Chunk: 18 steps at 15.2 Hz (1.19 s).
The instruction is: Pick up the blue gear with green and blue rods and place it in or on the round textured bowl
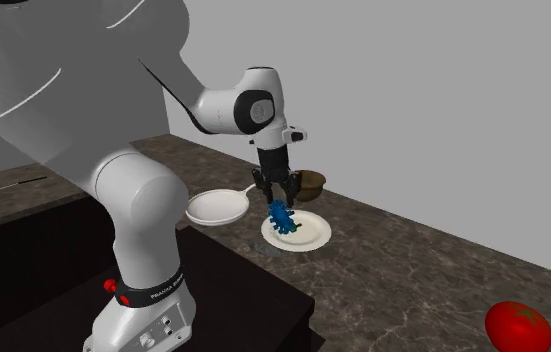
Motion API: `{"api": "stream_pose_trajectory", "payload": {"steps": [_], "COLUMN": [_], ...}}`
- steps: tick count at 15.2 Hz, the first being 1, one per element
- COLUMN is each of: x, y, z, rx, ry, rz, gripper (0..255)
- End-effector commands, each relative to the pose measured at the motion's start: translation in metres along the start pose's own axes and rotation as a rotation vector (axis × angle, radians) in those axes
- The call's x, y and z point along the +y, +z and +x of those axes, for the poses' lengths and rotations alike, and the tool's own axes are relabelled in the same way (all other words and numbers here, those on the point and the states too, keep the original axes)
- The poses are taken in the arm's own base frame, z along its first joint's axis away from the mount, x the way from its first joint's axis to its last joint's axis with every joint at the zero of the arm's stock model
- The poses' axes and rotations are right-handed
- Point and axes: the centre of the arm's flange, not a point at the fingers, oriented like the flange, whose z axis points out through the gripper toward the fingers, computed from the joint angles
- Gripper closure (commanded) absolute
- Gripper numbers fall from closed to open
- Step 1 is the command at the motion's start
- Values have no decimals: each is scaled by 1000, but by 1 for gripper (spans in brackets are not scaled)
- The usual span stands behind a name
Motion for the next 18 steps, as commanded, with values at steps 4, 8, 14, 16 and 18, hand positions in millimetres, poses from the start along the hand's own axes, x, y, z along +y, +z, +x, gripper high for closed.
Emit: {"api": "stream_pose_trajectory", "payload": {"steps": [4,8,14,16,18], "x": [3,-6,-26,-33,-40], "y": [-27,-33,-41,-43,-46], "z": [0,39,115,140,166], "rx": [-1,-1,-1,-1,-1], "ry": [0,0,0,0,0], "rz": [0,0,0,0,0], "gripper": [255,255,255,255,255]}}
